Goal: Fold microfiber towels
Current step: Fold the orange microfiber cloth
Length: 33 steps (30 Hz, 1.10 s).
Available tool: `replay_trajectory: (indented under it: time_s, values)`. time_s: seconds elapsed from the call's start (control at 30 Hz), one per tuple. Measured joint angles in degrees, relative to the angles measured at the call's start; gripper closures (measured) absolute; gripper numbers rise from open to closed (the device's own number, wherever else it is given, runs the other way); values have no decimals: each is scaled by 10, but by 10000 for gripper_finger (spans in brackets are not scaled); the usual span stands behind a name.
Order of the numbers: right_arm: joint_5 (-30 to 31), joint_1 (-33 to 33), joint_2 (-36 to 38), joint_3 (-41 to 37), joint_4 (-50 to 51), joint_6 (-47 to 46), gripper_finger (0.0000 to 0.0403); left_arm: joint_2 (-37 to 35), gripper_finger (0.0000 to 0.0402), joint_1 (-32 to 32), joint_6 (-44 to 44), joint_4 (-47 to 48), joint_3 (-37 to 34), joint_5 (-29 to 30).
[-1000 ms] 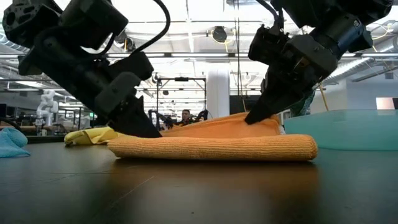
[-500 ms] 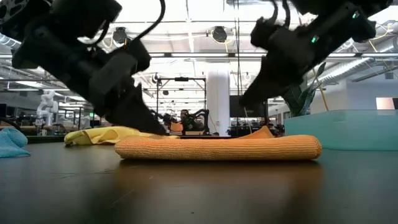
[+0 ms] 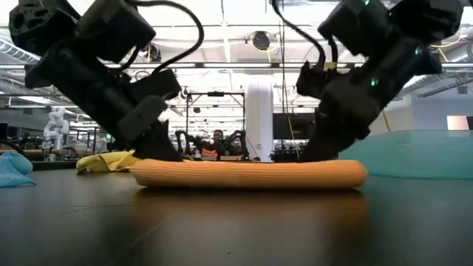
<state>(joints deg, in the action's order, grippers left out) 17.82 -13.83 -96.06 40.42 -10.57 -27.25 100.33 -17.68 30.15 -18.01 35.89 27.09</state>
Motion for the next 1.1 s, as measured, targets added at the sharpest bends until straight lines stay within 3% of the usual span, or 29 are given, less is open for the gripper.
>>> replay_trajectory:
  time_s: [0.17,0.3,0.37,0.53,0.67,0.77,0.9,1.1]
  values:
    - [83,-1,6,0,2,26,398,-13,391,-13,9,15,1,-10]
    - [90,-17,44,0,-5,38,402,-50,391,-36,23,21,1,-6]
    - [58,-30,59,0,-18,39,400,-68,397,-49,16,5,0,14]
    - [-92,-71,55,0,-82,43,399,-70,390,-48,-40,-37,1,33]
    - [-120,-107,24,0,-88,41,399,-43,393,-17,-48,-24,0,27]
    - [-120,-117,0,0,-87,27,399,-23,398,-3,-47,-16,0,-8]
    - [-90,-108,-6,0,-45,11,399,-17,389,-6,-11,33,1,-42]
    - [34,-86,38,0,70,7,399,-28,398,-62,64,72,2,-41]
